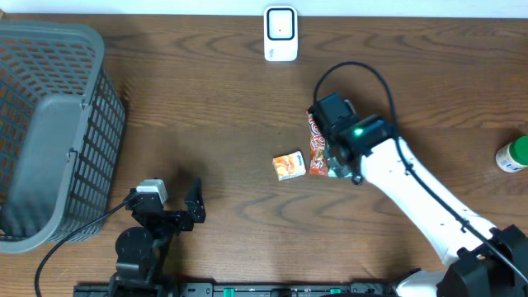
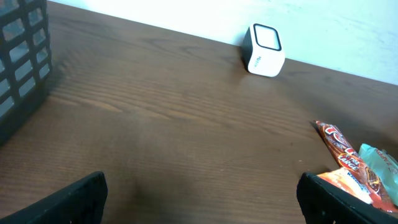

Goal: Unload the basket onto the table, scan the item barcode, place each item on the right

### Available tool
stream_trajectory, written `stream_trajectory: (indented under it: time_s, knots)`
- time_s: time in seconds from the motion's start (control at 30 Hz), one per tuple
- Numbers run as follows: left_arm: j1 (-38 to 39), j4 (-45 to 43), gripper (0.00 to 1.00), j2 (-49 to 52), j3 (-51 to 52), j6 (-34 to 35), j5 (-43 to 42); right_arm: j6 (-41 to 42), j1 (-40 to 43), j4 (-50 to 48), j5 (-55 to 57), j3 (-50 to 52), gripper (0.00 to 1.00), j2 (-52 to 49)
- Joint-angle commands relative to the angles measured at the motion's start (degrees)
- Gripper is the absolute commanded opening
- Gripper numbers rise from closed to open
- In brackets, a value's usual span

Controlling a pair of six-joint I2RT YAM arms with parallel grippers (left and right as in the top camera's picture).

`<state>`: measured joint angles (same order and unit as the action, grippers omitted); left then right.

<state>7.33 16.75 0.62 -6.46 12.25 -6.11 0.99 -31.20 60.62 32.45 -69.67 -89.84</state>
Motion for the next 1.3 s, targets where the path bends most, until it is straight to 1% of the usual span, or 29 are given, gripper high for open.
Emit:
stream_trajectory:
  time_s: [0.0, 0.3, 0.47, 0.73, 0.97, 1.27]
  knots:
    - [-0.2, 1.7, 0.98, -0.4, 0.8, 0.5, -0.8, -0.6, -2.1, 1.4, 3.5, 0.0, 0.99, 0.5]
    - [-0.2, 1.7, 0.98, -0.4, 0.8, 0.5, -0.8, 0.0, -3.5, 3.1, 2.8, 0.3, 0.99, -0.7]
    - [-0.2, 1.7, 0.98, -0.4, 0.8, 0.5, -0.8, -0.4, -5.5, 1.7, 3.7, 2.3, 0.99, -2.5]
    - [-0.2, 1.7, 0.98, -0.4, 0.8, 0.5, -0.8, -0.4, -10.5, -2.0, 11.2, 4.3, 0.99, -7.5]
    - [-0.2, 1.7, 0.98, -0.4, 0.8, 0.5, -0.8, -0.8, -11.7, -3.3, 11.0, 5.0, 0.99, -12.6]
    - [-0.2, 1.7, 0.98, -0.4, 0.8, 0.5, -0.8, -0.9, -12.0, -7.6, 11.2, 5.3, 0.99, -20.2]
